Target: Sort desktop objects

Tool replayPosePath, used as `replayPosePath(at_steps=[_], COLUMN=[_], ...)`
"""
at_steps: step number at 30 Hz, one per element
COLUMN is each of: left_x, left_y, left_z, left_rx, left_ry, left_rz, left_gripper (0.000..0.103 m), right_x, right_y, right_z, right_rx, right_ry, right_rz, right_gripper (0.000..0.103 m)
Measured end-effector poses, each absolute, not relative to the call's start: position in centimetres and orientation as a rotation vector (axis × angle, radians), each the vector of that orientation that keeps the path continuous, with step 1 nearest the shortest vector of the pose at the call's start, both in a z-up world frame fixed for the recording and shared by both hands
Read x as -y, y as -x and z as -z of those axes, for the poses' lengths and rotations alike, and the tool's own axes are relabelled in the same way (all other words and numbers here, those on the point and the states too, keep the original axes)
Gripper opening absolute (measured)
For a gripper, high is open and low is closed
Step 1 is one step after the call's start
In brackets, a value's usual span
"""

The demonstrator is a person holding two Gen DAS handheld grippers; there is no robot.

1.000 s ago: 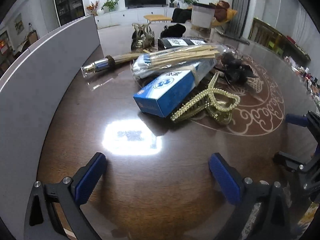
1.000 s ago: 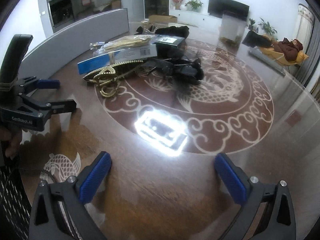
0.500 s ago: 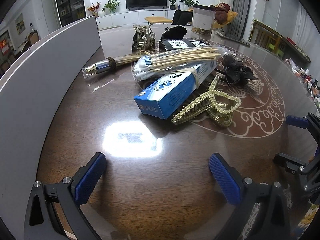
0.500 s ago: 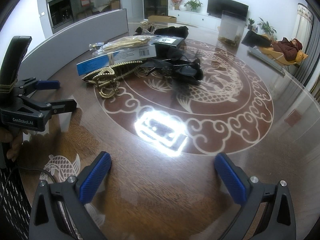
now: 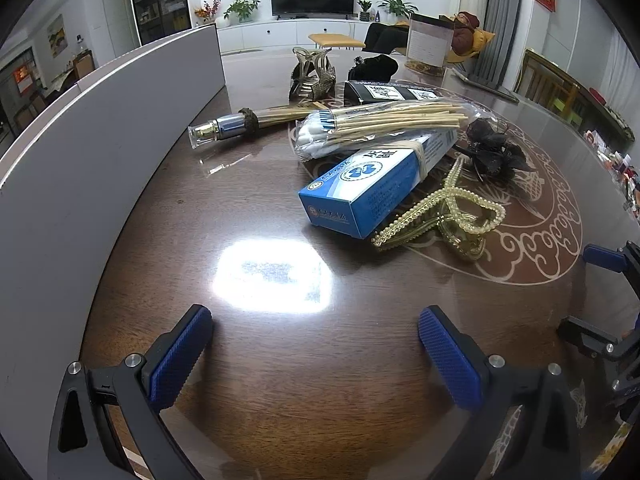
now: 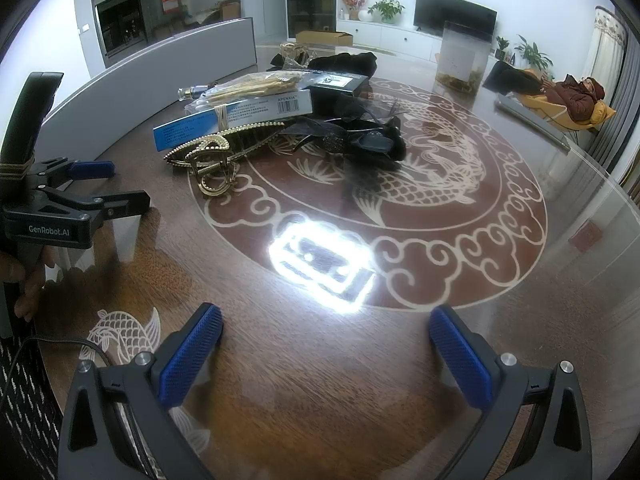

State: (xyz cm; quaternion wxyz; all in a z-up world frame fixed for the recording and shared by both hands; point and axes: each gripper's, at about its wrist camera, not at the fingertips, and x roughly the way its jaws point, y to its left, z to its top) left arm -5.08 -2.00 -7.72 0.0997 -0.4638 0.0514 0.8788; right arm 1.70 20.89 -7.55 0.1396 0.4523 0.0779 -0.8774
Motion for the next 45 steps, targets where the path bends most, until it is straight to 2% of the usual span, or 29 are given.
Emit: replayPosePath(at_steps=[45], left_x=[2.35], left_y=[5.09], left_z=[7.53], left_rx=[-0.145], left_ry=[1.387], left_rz=[-2.608], left_gripper=[0.103], right_x=[-20.94], right_y=[-1.80], right_z=[7.58], right_rx=[-0.226], right_ry=[-1.305], right_rz=[2.535], right_gripper=[0.103])
